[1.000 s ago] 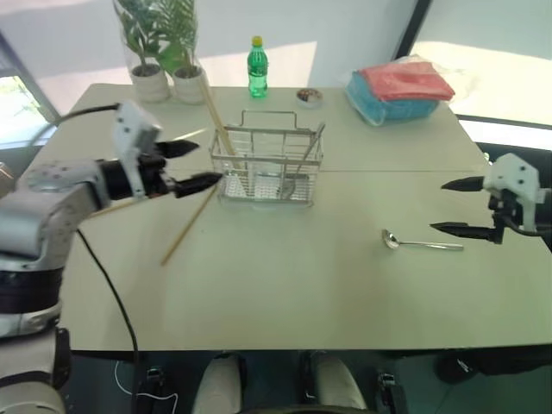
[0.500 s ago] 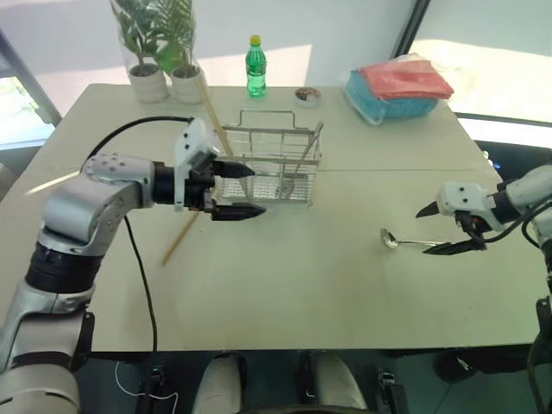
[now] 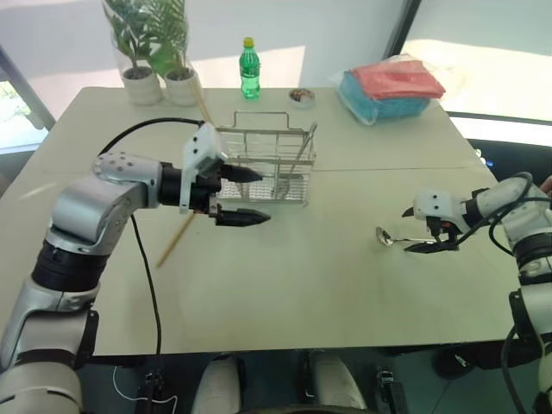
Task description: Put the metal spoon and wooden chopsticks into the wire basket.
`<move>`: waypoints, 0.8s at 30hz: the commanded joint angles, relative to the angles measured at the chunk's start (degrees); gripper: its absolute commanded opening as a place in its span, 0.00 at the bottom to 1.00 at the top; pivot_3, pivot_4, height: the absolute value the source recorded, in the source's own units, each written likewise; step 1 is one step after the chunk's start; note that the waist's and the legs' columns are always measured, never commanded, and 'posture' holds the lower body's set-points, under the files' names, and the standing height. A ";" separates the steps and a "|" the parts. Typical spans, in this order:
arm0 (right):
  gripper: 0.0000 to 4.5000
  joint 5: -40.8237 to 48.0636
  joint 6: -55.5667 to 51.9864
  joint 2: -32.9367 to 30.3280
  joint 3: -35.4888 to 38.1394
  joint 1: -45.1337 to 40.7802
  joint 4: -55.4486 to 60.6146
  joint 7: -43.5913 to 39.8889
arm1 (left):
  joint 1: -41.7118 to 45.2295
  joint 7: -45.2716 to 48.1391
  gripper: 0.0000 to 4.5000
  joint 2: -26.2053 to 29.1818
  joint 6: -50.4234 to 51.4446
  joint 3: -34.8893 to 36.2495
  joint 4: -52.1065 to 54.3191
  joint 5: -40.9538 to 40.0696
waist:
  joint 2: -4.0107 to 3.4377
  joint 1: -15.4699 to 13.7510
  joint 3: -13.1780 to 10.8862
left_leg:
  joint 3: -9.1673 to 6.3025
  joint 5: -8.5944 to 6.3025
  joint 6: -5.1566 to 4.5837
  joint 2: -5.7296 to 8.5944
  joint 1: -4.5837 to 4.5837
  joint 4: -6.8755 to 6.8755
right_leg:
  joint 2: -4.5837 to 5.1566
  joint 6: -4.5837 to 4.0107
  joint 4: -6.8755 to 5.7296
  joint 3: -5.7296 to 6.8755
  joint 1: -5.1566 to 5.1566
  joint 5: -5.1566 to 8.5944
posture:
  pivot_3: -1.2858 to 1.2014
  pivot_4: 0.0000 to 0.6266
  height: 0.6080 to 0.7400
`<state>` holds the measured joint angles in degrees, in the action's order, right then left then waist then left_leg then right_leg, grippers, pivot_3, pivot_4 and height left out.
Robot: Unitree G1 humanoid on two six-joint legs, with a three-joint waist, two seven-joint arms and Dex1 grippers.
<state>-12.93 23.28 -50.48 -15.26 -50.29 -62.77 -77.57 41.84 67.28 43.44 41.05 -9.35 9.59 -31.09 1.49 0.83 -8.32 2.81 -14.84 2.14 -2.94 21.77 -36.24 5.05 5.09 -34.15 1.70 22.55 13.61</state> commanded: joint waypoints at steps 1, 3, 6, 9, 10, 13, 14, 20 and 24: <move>0.99 -0.13 -0.33 0.59 0.17 -0.22 0.15 -0.95 | 0.83 2.35 1.00 0.77 -1.40 -1.18 1.76 1.15 | 0.00 0.01 0.00 | 0.00 0.00 0.00 0.00 -0.09 0.02 | 0.00 -0.03 0.01 -0.01 -0.08 0.02 | 0.52 0.24 0.87; 0.87 0.42 -0.78 0.71 0.46 0.03 0.65 -1.89 | 1.26 2.24 1.00 0.38 -1.32 -0.97 1.39 1.24 | 0.00 0.02 -0.01 | 0.00 0.00 0.00 0.00 -0.20 0.05 | 0.00 -0.03 0.00 -0.02 -0.17 0.03 | 0.52 0.24 0.87; 0.58 0.83 -0.97 0.75 0.82 0.28 1.04 -2.57 | 1.81 2.38 1.00 0.05 -1.56 -0.73 0.88 1.59 | 0.01 0.07 -0.01 | 0.00 0.00 0.00 0.00 -0.22 0.05 | 0.00 -0.02 -0.02 -0.02 -0.17 0.03 | 0.52 0.24 0.87; 0.23 1.21 -1.12 0.80 1.20 0.45 1.29 -2.93 | 2.43 2.30 1.00 -0.46 -1.42 -0.35 0.28 1.93 | 0.00 0.12 -0.01 | 0.01 0.00 0.00 0.00 -0.24 0.04 | 0.00 -0.02 -0.04 -0.04 -0.18 0.03 | 0.52 0.24 0.87; 0.11 1.29 -1.23 0.83 1.28 0.46 1.38 -2.90 | 2.58 2.29 1.00 -0.61 -1.40 -0.24 0.06 2.03 | 0.00 0.12 -0.01 | 0.01 0.00 0.00 0.00 -0.25 0.04 | 0.00 -0.02 -0.04 -0.04 -0.18 0.03 | 0.52 0.24 0.87; 0.01 1.60 -1.71 0.86 1.61 0.48 1.71 -2.47 | 2.73 2.34 1.00 -0.81 -1.42 -0.04 -0.26 2.16 | 0.00 0.14 -0.01 | 0.01 0.00 0.00 0.00 -0.25 0.05 | -0.01 -0.01 -0.05 -0.05 -0.18 0.03 | 0.52 0.24 0.87; 0.01 1.73 -2.01 0.91 1.73 0.45 1.83 -2.33 | 2.73 2.37 1.00 -0.84 -1.46 0.00 -0.33 2.20 | 0.00 0.14 -0.01 | 0.01 0.00 0.00 0.00 -0.25 0.05 | -0.01 -0.01 -0.06 -0.05 -0.16 0.03 | 0.52 0.24 0.87; 0.01 3.53 -3.13 0.77 2.95 1.12 3.92 -3.38 | 2.58 2.22 1.00 -1.11 -1.95 0.41 -0.94 2.44 | -0.02 0.09 -0.02 | 0.01 0.00 0.00 0.00 -0.25 0.05 | 0.00 -0.01 -0.06 -0.05 -0.17 0.03 | 0.52 0.24 0.87; 0.01 9.58 -6.34 0.54 6.32 3.72 12.81 -6.91 | 2.57 1.49 1.00 -1.27 -3.07 1.52 -2.39 2.79 | -0.05 0.07 -0.04 | 0.01 0.00 0.00 0.00 -0.25 0.06 | -0.01 0.15 -0.07 -0.05 -0.16 -0.06 | 0.52 0.24 0.87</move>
<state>-7.01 18.30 -49.48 -11.75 -46.30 -54.24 -83.04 43.05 69.24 42.11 39.18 -10.09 7.00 -28.49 1.44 0.90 -8.36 2.82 -14.84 2.14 -2.94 21.52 -36.18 5.04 5.25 -34.23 1.65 22.40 13.54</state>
